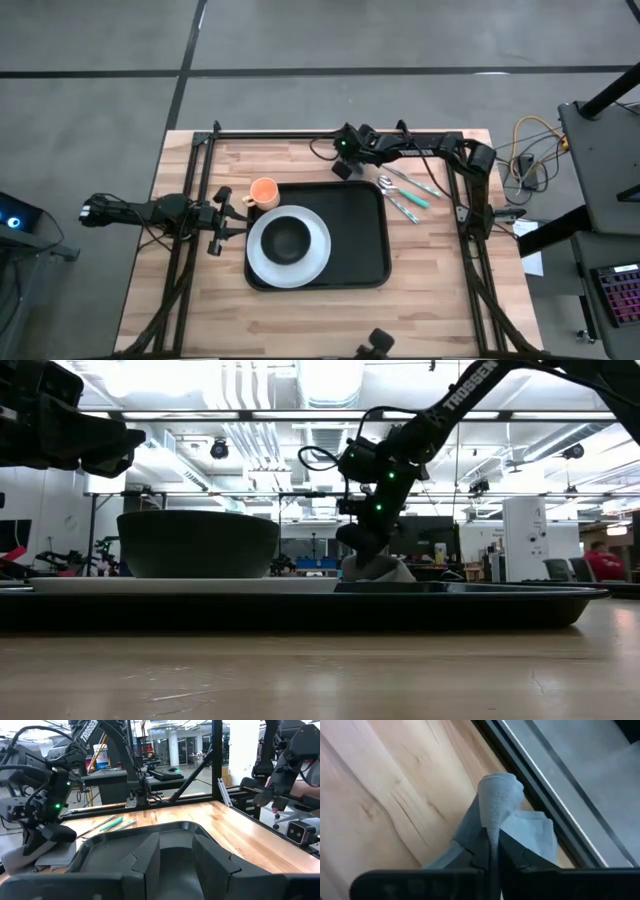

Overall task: Set up tray
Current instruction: Put the gray napkin on the black serving tray beside the white plate

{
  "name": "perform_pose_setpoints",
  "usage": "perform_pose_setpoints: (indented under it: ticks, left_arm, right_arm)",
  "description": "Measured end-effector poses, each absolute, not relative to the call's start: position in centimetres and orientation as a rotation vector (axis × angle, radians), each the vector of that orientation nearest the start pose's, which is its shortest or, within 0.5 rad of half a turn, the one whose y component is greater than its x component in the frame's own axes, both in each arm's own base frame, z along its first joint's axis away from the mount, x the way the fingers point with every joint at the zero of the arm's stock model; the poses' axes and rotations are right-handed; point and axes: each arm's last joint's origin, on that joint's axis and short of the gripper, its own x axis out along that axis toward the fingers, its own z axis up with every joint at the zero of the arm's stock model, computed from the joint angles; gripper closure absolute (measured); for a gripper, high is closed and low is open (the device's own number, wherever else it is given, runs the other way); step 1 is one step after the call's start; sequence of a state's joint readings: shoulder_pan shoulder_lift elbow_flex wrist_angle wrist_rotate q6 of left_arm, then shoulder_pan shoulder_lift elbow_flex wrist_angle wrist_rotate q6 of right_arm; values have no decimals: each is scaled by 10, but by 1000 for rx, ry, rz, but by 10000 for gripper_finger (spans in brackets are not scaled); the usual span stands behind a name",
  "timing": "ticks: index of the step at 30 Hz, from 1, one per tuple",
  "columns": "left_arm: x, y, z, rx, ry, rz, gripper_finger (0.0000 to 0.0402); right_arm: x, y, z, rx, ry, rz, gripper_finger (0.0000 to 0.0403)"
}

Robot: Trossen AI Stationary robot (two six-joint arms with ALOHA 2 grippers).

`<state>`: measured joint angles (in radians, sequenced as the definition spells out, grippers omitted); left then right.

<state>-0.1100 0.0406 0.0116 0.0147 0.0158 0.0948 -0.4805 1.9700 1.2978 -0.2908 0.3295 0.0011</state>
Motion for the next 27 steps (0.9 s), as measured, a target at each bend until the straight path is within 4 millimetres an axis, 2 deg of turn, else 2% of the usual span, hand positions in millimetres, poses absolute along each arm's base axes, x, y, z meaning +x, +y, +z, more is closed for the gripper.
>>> perform_pose_setpoints:
  ticks: [4,8,16,21,27]
  left_arm:
    - [99,-11,166,95,9,-126,305]
    - [99,-11,166,95,9,-126,305]
    - [99,-11,166,95,9,-126,305]
    - [99,-11,166,95,9,-126,305]
    - [99,-11,166,95,9,-126,305]
  right_arm:
    - [358,-192,172,50,969,-731,393]
    - [359,-181,190,12,933,-708,394]
    - [361,-149,232,-78,826,-639,394]
    - [364,-136,240,-148,804,-610,395]
    - [366,-135,241,-249,792,-570,395]
